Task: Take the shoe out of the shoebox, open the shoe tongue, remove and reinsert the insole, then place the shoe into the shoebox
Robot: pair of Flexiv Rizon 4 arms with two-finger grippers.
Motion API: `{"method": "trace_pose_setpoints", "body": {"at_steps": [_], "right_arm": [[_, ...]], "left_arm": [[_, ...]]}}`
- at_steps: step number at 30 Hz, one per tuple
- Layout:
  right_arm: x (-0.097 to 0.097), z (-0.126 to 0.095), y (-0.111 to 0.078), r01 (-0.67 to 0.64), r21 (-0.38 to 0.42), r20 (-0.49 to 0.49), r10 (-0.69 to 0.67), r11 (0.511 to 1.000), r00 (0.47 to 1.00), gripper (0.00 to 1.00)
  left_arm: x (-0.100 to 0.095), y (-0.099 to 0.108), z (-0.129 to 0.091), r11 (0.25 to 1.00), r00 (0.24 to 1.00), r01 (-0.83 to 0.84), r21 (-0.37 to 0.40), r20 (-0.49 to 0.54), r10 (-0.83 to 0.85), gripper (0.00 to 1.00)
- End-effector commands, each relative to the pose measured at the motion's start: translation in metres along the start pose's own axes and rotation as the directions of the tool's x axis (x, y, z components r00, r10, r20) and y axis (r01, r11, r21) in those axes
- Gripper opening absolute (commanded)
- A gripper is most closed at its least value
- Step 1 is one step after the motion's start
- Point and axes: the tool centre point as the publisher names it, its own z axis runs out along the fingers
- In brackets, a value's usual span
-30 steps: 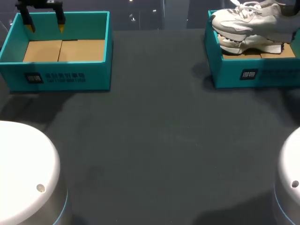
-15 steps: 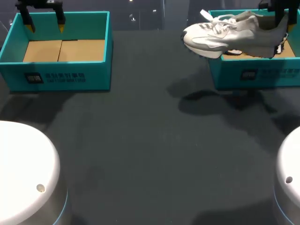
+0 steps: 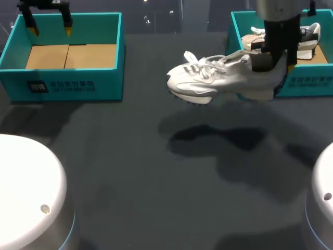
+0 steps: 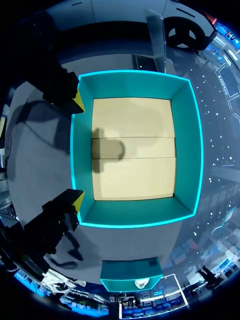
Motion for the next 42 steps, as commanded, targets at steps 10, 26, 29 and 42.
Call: {"method": "trace_pose_setpoints", "body": {"at_steps": [10, 26, 29, 42], "right_arm": [[0.016, 0.002, -0.015, 0.0, -0.057, 0.02, 0.001, 0.998, 1.0, 0.0], [0.064, 0.053, -0.088, -0.031, -0.063, 0.087, 0.036, 0.998, 0.996, 0.0], [0.074, 0.062, -0.097, -0.021, -0.067, 0.096, 0.027, 0.998, 0.995, 0.0], [0.101, 0.11, -0.119, -0.046, -0.035, 0.076, 0.049, 0.998, 0.996, 0.0]], "left_arm": [[0.0, 0.0, 0.0, 1.0, 1.0, 0.0, 0.0, 0.0, 0.0, 1.0], [0.0, 0.0, 0.0, 1.0, 1.0, 0.0, 0.0, 0.0, 0.0, 1.0], [0.0, 0.0, 0.0, 1.0, 1.0, 0.0, 0.0, 0.0, 0.0, 1.0], [0.0, 0.0, 0.0, 1.0, 1.0, 0.0, 0.0, 0.0, 0.0, 1.0]]}}
